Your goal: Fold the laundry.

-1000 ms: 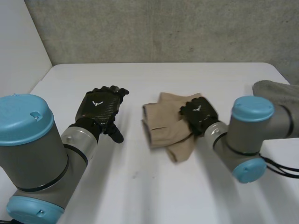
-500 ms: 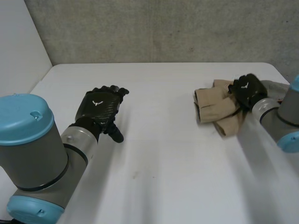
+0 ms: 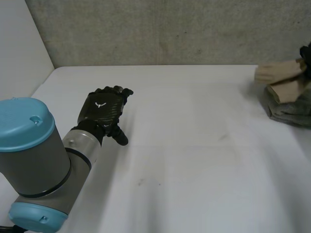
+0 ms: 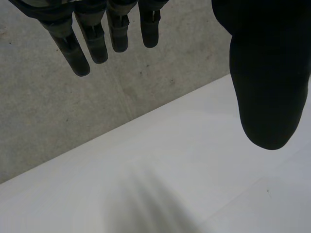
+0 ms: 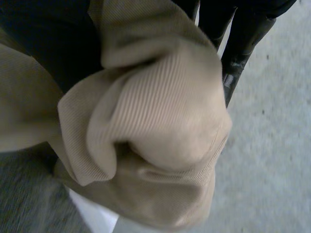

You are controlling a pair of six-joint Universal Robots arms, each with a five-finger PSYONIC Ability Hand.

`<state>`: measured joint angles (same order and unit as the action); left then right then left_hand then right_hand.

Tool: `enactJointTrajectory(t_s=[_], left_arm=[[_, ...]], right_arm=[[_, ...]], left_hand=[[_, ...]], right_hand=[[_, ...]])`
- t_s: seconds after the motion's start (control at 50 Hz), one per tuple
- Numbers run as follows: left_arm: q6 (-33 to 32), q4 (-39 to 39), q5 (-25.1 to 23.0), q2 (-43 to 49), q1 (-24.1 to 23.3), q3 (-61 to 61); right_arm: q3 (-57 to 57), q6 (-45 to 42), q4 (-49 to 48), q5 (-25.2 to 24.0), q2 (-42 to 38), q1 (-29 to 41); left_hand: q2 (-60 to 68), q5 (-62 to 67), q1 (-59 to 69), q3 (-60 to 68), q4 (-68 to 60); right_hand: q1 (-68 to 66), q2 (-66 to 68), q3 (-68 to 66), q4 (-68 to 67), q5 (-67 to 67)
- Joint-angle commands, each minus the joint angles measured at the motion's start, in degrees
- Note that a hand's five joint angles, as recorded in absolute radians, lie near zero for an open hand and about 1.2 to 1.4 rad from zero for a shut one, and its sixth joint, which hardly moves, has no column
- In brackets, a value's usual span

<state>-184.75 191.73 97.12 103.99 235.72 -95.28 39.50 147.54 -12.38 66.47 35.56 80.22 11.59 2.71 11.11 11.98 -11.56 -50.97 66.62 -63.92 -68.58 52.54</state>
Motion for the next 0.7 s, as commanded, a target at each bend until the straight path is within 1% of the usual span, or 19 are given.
enactJointTrajectory(t_s=[0.02,0.12,0.16,0.26,0.3,0.38,0.42,0.44,0.46,0.52,0.64,0.7], left_arm=[[-0.1,0.0,0.0,0.0,-0.1,0.0],[-0.1,0.1,0.0,0.0,-0.1,0.1],[-0.1,0.1,0.0,0.0,-0.1,0.1],[-0.1,0.0,0.0,0.0,-0.1,0.0],[-0.1,0.0,0.0,-0.1,-0.1,0.0],[-0.1,0.0,0.0,-0.1,-0.1,0.0],[-0.1,0.0,0.0,0.0,-0.1,0.0],[-0.1,0.0,0.0,0.0,-0.1,0.0],[-0.1,0.0,0.0,0.0,-0.1,0.0],[-0.1,0.1,0.0,0.0,-0.1,0.0],[-0.1,0.0,0.0,-0.1,-0.1,0.0],[-0.1,0.0,0.0,-0.1,-0.1,0.0]], right_arm=[[2.6,0.0,3.1,-4.2,-3.5,-6.4],[3.7,0.3,5.0,-9.2,-3.8,-7.7],[3.7,0.4,5.3,-10.3,-3.8,-7.9],[3.6,0.3,6.1,-11.2,-4.0,-8.2],[3.9,0.0,6.7,-12.2,-4.0,-9.1],[3.9,-0.2,6.9,-14.0,-4.0,-10.4],[3.9,-0.1,7.1,-14.5,-3.8,-11.2],[3.9,-0.2,7.3,-14.4,-3.7,-11.6],[4.1,-0.2,7.6,-14.2,-3.4,-11.8],[4.2,-0.3,8.9,-14.0,-3.0,-11.9],[5.6,0.0,14.1,-12.3,1.5,-12.0],[7.8,-0.3,17.6,-11.4,5.0,-11.9]], left_hand=[[-1.4,-2.5,-0.9,-1.8,1.4],[-1.5,-2.7,-1.1,-1.9,1.5],[-1.5,-2.7,-1.1,-1.9,1.5],[-1.5,-2.7,-1.1,-1.9,1.5],[-1.4,-2.5,-0.9,-1.8,1.3],[-1.5,-2.7,-1.1,-1.9,1.5],[-1.5,-2.7,-1.1,-1.9,1.5],[-1.5,-2.7,-1.1,-1.9,1.5],[-1.5,-2.7,-1.1,-1.9,1.5],[-1.5,-2.7,-1.1,-1.9,1.5],[-1.5,-2.7,-1.1,-1.9,1.5],[-1.5,-2.7,-1.1,-1.9,1.5]], right_hand=[[-29.0,13.4,-16.1,-11.4,17.5],[-29.0,13.4,-16.1,-11.4,17.5],[-29.0,13.4,-16.1,-11.4,17.5],[-29.0,13.4,-16.1,-11.4,17.5],[-23.9,8.3,-11.0,-6.3,12.3],[-22.4,6.7,-9.4,-4.7,10.8],[-15.2,-0.5,-2.2,2.4,3.6],[-8.5,-7.2,4.5,9.1,-3.1],[10.6,-26.2,23.5,28.2,-22.2],[39.6,-55.3,52.6,57.2,-51.2],[41.0,-56.6,53.9,58.6,-52.5],[41.0,-56.6,53.9,58.6,-52.5]])
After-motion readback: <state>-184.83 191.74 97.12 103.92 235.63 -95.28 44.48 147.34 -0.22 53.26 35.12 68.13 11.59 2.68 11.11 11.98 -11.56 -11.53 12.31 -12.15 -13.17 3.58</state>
